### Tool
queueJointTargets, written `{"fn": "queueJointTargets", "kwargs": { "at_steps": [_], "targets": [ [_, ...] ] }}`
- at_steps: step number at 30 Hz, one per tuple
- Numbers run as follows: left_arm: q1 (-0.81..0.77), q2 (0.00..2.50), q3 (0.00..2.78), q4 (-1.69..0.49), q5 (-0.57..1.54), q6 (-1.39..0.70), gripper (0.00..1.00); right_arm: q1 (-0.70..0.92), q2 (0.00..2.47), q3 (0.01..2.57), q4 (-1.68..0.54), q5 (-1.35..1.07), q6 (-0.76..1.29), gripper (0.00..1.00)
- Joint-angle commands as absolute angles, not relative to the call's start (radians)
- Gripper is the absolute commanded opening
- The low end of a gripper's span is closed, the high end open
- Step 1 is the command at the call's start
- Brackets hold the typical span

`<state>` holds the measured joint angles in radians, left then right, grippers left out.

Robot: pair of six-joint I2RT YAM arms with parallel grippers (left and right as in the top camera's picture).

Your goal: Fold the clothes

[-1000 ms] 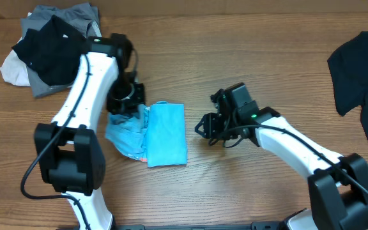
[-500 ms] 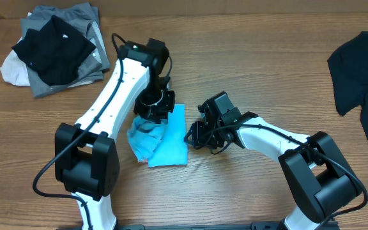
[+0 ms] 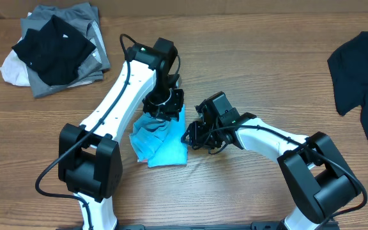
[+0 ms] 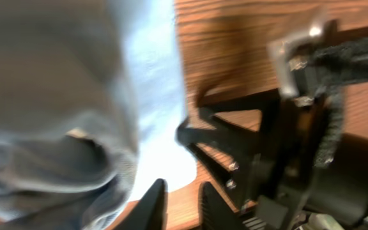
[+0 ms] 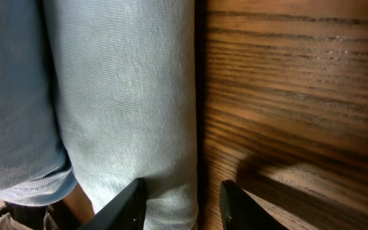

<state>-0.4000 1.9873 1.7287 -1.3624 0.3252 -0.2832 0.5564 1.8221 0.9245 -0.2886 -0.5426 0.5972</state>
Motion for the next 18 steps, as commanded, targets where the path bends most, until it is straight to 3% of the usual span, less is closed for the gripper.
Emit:
{"fn": "queueJointTargets", "kwargs": {
  "at_steps": [1, 7, 8, 11, 18],
  "targets": [
    [-0.419, 1.974, 1.738, -1.350, 0.362, -0.294, 0.14, 0.562, 1.823, 0.920, -0.294, -0.515, 0.603, 0.47],
    [-0.376, 1.972, 1.805, -1.412, 0.254, -0.331, 0.12, 0.562, 1.823, 0.920, -0.314, -0.482, 0.603, 0.52],
    [-0.367, 1.972, 1.820, -1.428, 0.231, -0.331, 0.16, 0.562, 1.823, 0.920, -0.316, -0.479, 0.603, 0.53],
    [-0.323, 1.972, 1.860, -1.480, 0.133, -0.371, 0.43, 0.562, 1.823, 0.920, -0.315, -0.471, 0.603, 0.53],
    [-0.273, 1.975, 1.810, -1.435, 0.141, -0.371, 0.55, 0.562, 1.823, 0.920, -0.315, -0.471, 0.603, 0.53]
  ]
}}
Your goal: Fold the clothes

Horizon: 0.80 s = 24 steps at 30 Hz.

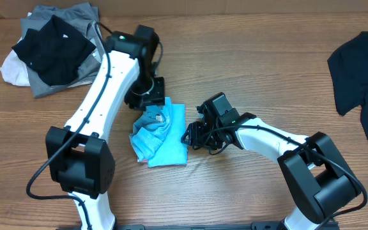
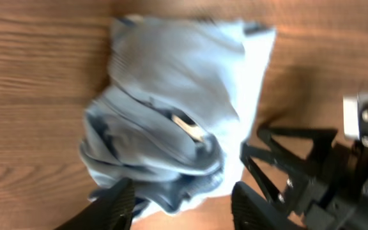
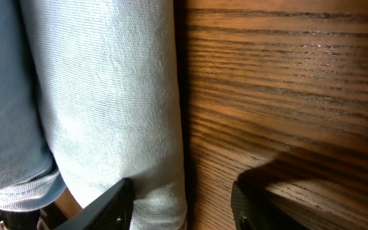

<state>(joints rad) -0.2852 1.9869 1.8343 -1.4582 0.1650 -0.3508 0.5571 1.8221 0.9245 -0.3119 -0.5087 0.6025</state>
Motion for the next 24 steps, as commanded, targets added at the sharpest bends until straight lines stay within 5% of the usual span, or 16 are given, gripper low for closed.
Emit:
{"fn": "queueJointTargets", "kwargs": {
  "at_steps": [1, 24],
  "targets": [
    [-0.273, 1.975, 1.797, -1.421, 0.150, -0.371, 0.55, 0.562, 1.823, 0.920, -0.315, -0.471, 0.603, 0.53],
    [-0.274, 1.975, 1.628, -1.132, 0.281, -0.458, 0.44, 0.562, 1.823, 0.920, -0.315, -0.471, 0.603, 0.53]
  ]
}}
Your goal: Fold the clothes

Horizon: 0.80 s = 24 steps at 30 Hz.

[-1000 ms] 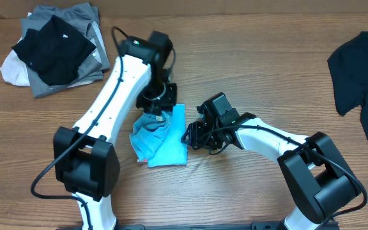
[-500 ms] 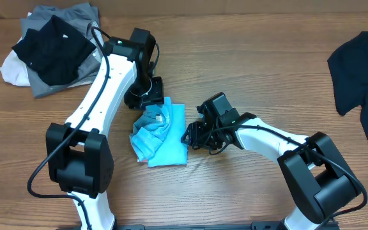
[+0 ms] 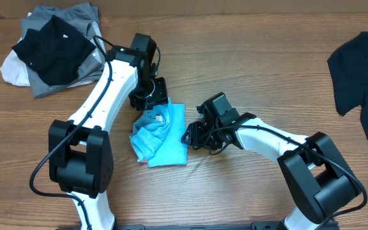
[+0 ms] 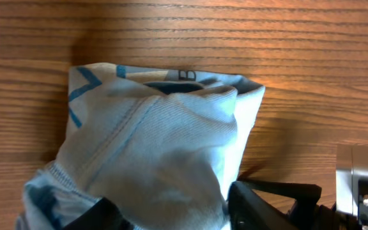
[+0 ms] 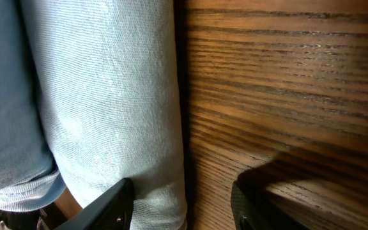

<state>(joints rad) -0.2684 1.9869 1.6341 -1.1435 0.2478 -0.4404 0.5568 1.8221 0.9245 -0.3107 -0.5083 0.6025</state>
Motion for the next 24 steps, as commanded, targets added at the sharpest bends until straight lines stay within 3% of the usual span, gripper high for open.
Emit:
{"fn": "queueJointTargets", "kwargs": {
  "at_steps": [1, 5, 7, 10, 21, 24],
  "targets": [
    [-0.274, 1.975, 1.628, -1.126, 0.291, -0.458, 0.40, 0.562, 1.823, 0.920, -0.315, -0.471, 0.603, 0.53],
    [-0.277, 1.975, 1.628, -1.093, 0.345, -0.458, 0.14, 0.562, 1.823, 0.920, -0.315, -0.471, 0.603, 0.52],
    [-0.283, 1.975, 1.628, -1.081, 0.387, -0.458, 0.08, 0.562, 1.823, 0.920, -0.315, -0.471, 0.603, 0.48],
    [-0.292, 1.975, 1.628, -1.067, 0.459, -0.461, 0.08, 0.562, 1.823, 0.920, -0.315, -0.465, 0.603, 0.43],
    [-0.370, 1.975, 1.621, -0.974, 0.479, -0.519, 0.12, 0.562, 1.823, 0.920, -0.307, -0.464, 0.626, 0.41],
    [-0.392, 1.975, 1.610, -0.931, 0.464, -0.532, 0.17, 0.562, 1.823, 0.920, -0.307, -0.464, 0.630, 0.40]
  ]
}}
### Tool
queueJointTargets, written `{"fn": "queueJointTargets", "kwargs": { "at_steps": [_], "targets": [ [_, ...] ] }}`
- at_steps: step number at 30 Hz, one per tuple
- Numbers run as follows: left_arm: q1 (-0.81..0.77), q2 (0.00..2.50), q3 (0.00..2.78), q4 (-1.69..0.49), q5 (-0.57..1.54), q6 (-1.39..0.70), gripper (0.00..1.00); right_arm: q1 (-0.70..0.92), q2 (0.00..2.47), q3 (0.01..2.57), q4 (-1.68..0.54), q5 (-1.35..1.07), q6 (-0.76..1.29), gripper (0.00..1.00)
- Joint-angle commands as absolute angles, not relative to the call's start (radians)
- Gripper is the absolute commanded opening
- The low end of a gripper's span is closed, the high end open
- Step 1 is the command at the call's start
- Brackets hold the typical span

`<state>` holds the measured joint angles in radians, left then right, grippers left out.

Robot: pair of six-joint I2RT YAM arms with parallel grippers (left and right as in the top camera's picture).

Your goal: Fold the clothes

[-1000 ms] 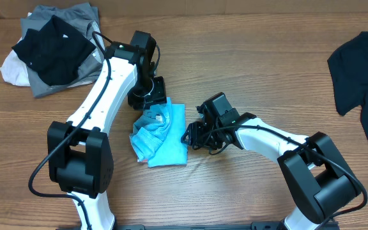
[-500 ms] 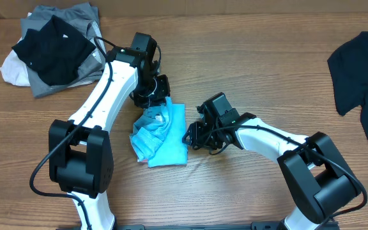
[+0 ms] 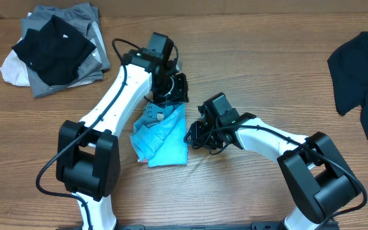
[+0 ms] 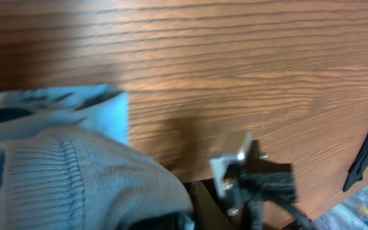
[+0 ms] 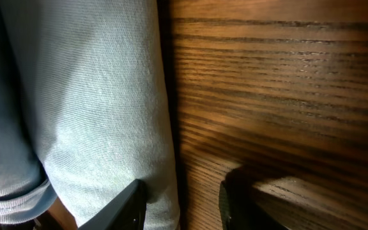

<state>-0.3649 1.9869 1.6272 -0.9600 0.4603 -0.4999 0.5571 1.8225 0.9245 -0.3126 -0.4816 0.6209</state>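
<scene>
A crumpled light-blue garment (image 3: 165,144) lies on the wooden table (image 3: 267,64) between both arms. My left gripper (image 3: 170,96) is at the garment's top right corner. In the left wrist view the cloth (image 4: 56,172) bulges up right against the jaws, which look shut on it, and the left gripper (image 4: 190,214) is mostly hidden by it. My right gripper (image 3: 191,135) is low at the garment's right edge. It stands open (image 5: 181,207), with the rolled edge of the cloth (image 5: 88,96) lying between its fingers.
A pile of grey, black and white clothes (image 3: 53,45) sits at the back left. A black shirt (image 3: 363,70) is spread at the right edge. The two grippers are close together beside the garment.
My left gripper was open above the garment's top left edge; it is now at the top right corner with cloth in its jaws. The right gripper's fingers stand slightly closer together.
My left gripper was first low on the garment beside the right gripper, fingers nearly together. Then it stood open up and left of the garment, then open over its top edge. Now it has cloth at the top right corner. The right gripper stayed at the right edge throughout.
</scene>
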Motion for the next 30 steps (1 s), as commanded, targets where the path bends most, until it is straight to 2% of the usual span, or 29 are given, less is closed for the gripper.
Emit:
{"fn": "queueJointTargets", "kwargs": {
  "at_steps": [1, 2, 5, 6, 8, 16, 20, 24, 26, 30],
  "targets": [
    [-0.397, 1.975, 1.604, -0.916, 0.464, -0.540, 0.27, 0.562, 1.823, 0.920, -0.308, -0.464, 0.630, 0.41],
    [-0.404, 1.975, 1.594, -0.902, 0.464, -0.548, 0.33, 0.562, 1.823, 0.920, -0.308, -0.464, 0.634, 0.41],
    [-0.422, 1.975, 1.577, -0.884, 0.459, -0.547, 0.66, 0.560, 1.823, 0.920, -0.315, -0.464, 0.654, 0.47],
    [-0.427, 1.975, 1.577, -0.884, 0.460, -0.546, 0.70, 0.556, 1.823, 0.920, -0.320, -0.464, 0.664, 0.48],
    [-0.432, 1.975, 1.578, -0.881, 0.465, -0.547, 0.72, 0.547, 1.822, 0.924, -0.334, -0.464, 0.667, 0.49],
    [-0.432, 1.963, 1.668, -0.910, 0.552, -0.493, 0.70, 0.422, 1.722, 0.937, -0.474, -0.419, 0.665, 0.50],
    [-0.432, 1.963, 1.766, -0.995, 0.551, -0.471, 0.73, 0.333, 1.636, 0.937, -0.540, -0.419, 0.654, 0.58],
    [-0.432, 1.963, 1.838, -1.092, 0.552, -0.436, 0.73, 0.212, 1.546, 0.937, -0.609, -0.420, 0.627, 0.60],
    [-0.423, 1.963, 1.880, -1.170, 0.520, -0.383, 0.72, 0.163, 1.509, 0.937, -0.646, -0.420, 0.602, 0.61],
    [-0.369, 1.963, 1.993, -1.424, 0.305, -0.366, 0.75, 0.088, 1.439, 0.937, -0.722, -0.419, 0.530, 0.65]
  ]
}}
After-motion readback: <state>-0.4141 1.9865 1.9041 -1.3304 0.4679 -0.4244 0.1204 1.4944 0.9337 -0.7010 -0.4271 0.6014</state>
